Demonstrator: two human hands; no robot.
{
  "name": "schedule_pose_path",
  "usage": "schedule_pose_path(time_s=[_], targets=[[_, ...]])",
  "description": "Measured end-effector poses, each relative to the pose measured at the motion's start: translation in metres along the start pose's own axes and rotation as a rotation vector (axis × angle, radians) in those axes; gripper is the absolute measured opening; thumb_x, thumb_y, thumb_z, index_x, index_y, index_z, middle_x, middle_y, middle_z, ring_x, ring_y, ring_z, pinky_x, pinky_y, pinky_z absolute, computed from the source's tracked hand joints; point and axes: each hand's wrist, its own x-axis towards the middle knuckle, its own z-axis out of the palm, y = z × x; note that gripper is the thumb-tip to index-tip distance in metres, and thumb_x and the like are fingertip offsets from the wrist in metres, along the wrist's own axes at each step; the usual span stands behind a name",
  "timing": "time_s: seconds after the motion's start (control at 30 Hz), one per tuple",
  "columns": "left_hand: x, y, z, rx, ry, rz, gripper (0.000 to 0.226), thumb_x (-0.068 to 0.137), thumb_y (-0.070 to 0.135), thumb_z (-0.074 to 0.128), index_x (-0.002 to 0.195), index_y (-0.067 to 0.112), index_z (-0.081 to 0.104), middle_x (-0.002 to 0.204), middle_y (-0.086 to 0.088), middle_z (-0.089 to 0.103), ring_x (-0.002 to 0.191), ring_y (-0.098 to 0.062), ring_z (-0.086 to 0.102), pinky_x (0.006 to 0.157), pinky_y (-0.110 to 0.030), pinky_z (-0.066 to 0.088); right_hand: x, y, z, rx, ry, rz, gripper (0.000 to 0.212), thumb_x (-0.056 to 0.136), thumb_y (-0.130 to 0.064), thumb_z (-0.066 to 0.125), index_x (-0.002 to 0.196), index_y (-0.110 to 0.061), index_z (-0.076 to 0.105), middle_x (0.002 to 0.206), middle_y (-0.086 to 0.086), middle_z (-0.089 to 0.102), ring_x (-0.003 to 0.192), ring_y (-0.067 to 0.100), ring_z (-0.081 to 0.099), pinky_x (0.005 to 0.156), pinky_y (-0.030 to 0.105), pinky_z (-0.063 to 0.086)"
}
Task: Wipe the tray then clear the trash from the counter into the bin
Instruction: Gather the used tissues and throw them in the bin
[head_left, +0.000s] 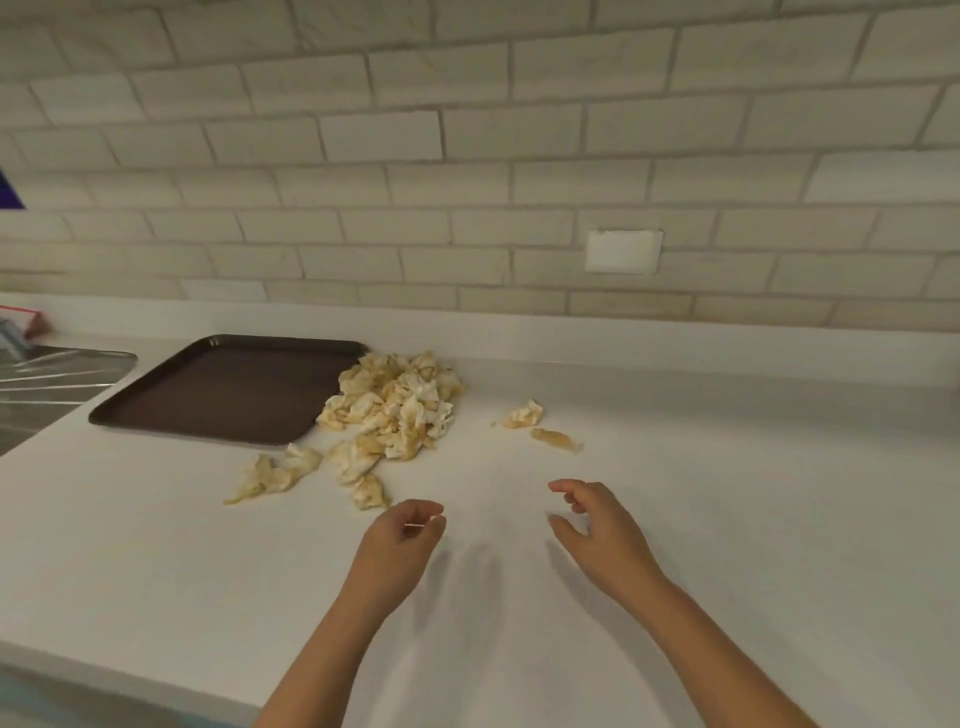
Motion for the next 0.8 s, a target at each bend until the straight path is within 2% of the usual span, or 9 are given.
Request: schedule_pose_path(time_s=[0.13, 0.27, 0.33, 0.43, 0.5, 0.53, 0.6, 0.67, 0.8], targets=[[0.076, -0.027, -0.017, 0.366, 0.173, -0.137, 0.075, 0.075, 0.054, 0.069, 0.137, 0.021, 0.042, 0.142, -0.011, 0.034, 0.13, -0.029, 0.038, 0.104, -0.043, 0.035, 0.068, 0.0, 0.019, -0.262, -0.11, -0.041, 0.047, 0.094, -0.027, 0.052, 0.139, -0.031, 0.04, 0.145, -0.004, 0.035, 0.132, 0.016, 0.036, 0.102, 0.026, 0.034], [0.129, -0.053, -0.016, 0.653, 0.112, -0.114, 0.107, 0.07, 0.073, 0.06, 0.15, 0.026, 0.007, 0.158, -0.01, -0.002, 0.144, -0.033, 0.005, 0.113, -0.053, 0.015, 0.14, 0.003, 0.024, -0.529, -0.173, -0.118, 0.054, 0.097, -0.024, 0.045, 0.147, -0.03, 0.025, 0.158, 0.002, 0.011, 0.143, 0.024, 0.016, 0.114, 0.034, 0.021], [0.137, -0.069, -0.007, 0.738, 0.067, -0.039, 0.103, 0.073, 0.079, 0.047, 0.151, 0.028, 0.002, 0.159, -0.007, -0.002, 0.145, -0.032, 0.003, 0.114, -0.052, 0.013, 0.173, 0.01, 0.026, -0.609, -0.228, -0.145, 0.059, 0.097, -0.037, 0.044, 0.149, -0.033, 0.017, 0.16, 0.001, 0.0, 0.145, 0.027, 0.006, 0.117, 0.043, 0.015], [0.138, -0.085, -0.002, 0.775, 0.154, 0.055, 0.091, 0.076, 0.081, 0.026, 0.148, 0.026, 0.021, 0.152, -0.006, 0.027, 0.137, -0.032, 0.026, 0.109, -0.047, 0.025, 0.204, 0.029, 0.027, -0.685, -0.348, -0.164, 0.066, 0.092, -0.058, 0.039, 0.149, -0.039, 0.011, 0.159, -0.005, -0.003, 0.146, 0.026, 0.005, 0.115, 0.049, 0.011], [0.14, -0.091, -0.006, 0.753, 0.256, 0.158, 0.079, 0.079, 0.072, 0.025, 0.138, 0.022, 0.04, 0.13, -0.01, 0.05, 0.115, -0.034, 0.048, 0.093, -0.045, 0.041, 0.21, 0.042, 0.027, -0.743, -0.303, -0.238, 0.065, 0.087, -0.067, 0.03, 0.144, -0.036, 0.03, 0.153, -0.001, 0.026, 0.137, 0.026, 0.027, 0.109, 0.042, 0.025], [0.143, -0.095, -0.01, 0.738, 0.304, 0.198, 0.073, 0.081, 0.067, 0.029, 0.133, 0.018, 0.044, 0.118, -0.011, 0.055, 0.104, -0.034, 0.053, 0.085, -0.044, 0.045, 0.21, 0.047, 0.027, -0.74, -0.245, -0.299, 0.064, 0.085, -0.069, 0.027, 0.135, -0.033, 0.044, 0.139, 0.0, 0.043, 0.125, 0.024, 0.04, 0.1, 0.038, 0.034], [0.15, -0.098, -0.018, 0.729, 0.328, 0.206, 0.068, 0.085, 0.061, 0.043, 0.129, 0.01, 0.048, 0.109, -0.013, 0.054, 0.094, -0.033, 0.054, 0.078, -0.041, 0.046, 0.206, 0.052, 0.032, -0.626, -0.129, -0.376, 0.05, 0.089, -0.061, 0.038, 0.112, -0.023, 0.061, 0.108, 0.001, 0.057, 0.098, 0.024, 0.056, 0.079, 0.033, 0.043], [0.158, -0.097, -0.024, 0.689, 0.302, 0.167, 0.065, 0.084, 0.055, 0.057, 0.129, 0.01, 0.047, 0.112, -0.013, 0.049, 0.098, -0.03, 0.051, 0.08, -0.039, 0.046, 0.203, 0.056, 0.037, -0.585, -0.051, -0.381, 0.042, 0.091, -0.054, 0.044, 0.097, -0.017, 0.062, 0.09, 0.003, 0.06, 0.078, 0.027, 0.062, 0.064, 0.032, 0.043], [0.174, -0.091, -0.031, 0.669, 0.29, 0.133, 0.056, 0.084, 0.055, 0.057, 0.119, 0.011, 0.055, 0.105, -0.008, 0.048, 0.091, -0.025, 0.051, 0.072, -0.031, 0.046, 0.195, 0.048, 0.046, -0.49, 0.078, -0.202, 0.034, 0.091, -0.046, 0.053, 0.078, -0.014, 0.058, 0.068, 0.004, 0.061, 0.066, 0.027, 0.058, 0.057, 0.031, 0.036]])
